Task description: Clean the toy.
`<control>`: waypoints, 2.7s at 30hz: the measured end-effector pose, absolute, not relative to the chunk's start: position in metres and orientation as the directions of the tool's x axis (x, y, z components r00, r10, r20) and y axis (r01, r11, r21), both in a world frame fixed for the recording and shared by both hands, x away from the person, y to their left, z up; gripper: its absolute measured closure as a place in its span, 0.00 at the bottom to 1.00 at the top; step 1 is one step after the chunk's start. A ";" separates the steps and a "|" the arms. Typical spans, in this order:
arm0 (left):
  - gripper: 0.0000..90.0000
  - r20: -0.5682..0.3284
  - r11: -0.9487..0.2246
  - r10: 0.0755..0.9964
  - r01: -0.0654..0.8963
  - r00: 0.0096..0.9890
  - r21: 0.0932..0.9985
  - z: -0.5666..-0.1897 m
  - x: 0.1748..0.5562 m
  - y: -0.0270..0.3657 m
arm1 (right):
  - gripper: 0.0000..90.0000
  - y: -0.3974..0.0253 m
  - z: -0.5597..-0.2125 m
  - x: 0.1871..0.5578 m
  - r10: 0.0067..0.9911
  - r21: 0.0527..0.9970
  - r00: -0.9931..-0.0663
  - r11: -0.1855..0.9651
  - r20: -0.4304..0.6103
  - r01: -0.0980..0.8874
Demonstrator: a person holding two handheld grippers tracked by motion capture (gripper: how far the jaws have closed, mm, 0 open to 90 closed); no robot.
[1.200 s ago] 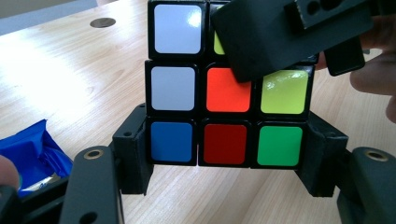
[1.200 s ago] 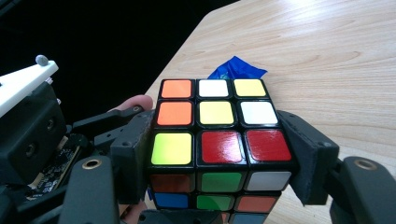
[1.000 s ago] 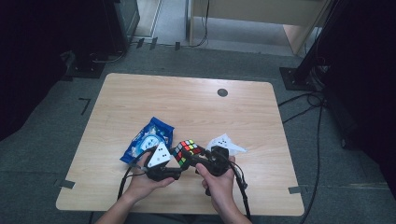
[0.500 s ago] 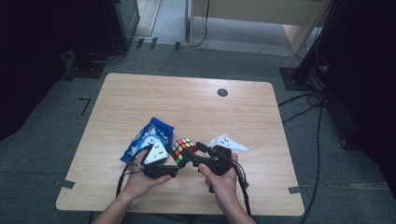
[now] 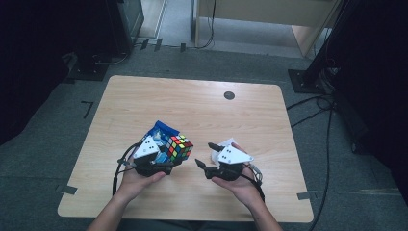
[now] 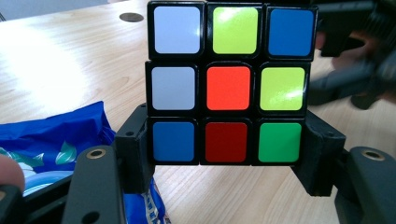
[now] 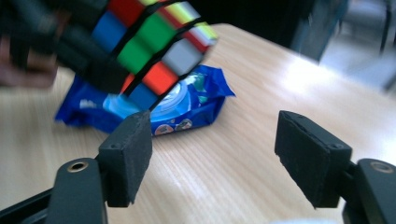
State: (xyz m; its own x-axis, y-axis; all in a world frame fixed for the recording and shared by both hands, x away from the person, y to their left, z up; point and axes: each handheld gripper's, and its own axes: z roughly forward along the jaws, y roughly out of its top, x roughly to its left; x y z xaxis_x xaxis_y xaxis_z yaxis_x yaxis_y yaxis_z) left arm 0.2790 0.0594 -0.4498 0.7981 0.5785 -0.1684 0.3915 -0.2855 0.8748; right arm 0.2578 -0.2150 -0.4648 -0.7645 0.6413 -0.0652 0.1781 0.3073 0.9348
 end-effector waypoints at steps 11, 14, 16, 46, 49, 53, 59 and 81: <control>0.38 -0.235 -0.322 0.521 0.445 0.820 0.836 -0.444 0.277 0.052 | 0.25 -0.181 -0.478 0.242 0.502 0.814 -0.684 0.527 -0.530 -0.244; 0.38 -0.238 -0.330 0.512 0.445 0.825 0.832 -0.445 0.278 0.051 | 0.36 -0.176 -0.479 0.236 0.472 0.744 -0.613 0.588 -0.634 -0.316; 0.38 -0.244 -0.323 0.514 0.449 0.822 0.833 -0.444 0.277 0.051 | 0.37 -0.174 -0.480 0.235 0.470 0.729 -0.596 0.606 -0.651 -0.318; 0.38 -0.297 -0.231 0.524 0.468 0.799 0.853 -0.442 0.278 0.053 | 0.57 -0.165 -0.489 0.231 0.636 0.864 -0.643 0.497 -0.427 -0.083; 0.38 -0.294 -0.208 0.532 0.459 0.794 0.864 -0.442 0.276 0.052 | 0.59 -0.165 -0.486 0.232 0.690 0.916 -0.668 0.400 -0.279 0.031; 0.37 -0.268 -0.222 0.549 0.447 0.792 0.867 -0.444 0.275 0.049 | 0.64 -0.162 -0.484 0.230 0.730 0.941 -0.673 0.301 -0.120 0.158; 0.37 -0.263 -0.224 0.550 0.444 0.793 0.868 -0.445 0.273 0.048 | 0.63 -0.157 -0.484 0.226 0.738 0.937 -0.670 0.284 -0.078 0.203; 0.38 -0.147 -0.277 0.613 0.386 0.776 0.880 -0.451 0.272 0.047 | 0.49 -0.211 -0.446 0.246 0.784 0.955 -0.612 0.093 0.104 0.281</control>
State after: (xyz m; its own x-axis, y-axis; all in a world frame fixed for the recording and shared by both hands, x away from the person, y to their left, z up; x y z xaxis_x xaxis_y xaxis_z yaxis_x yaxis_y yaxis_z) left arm 0.2721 0.0471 -0.4508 0.7760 0.6133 -0.1473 0.3861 -0.2773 0.8798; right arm 0.2455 -0.2114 -0.4464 -0.6118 0.7842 0.1035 0.2806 0.0927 0.9553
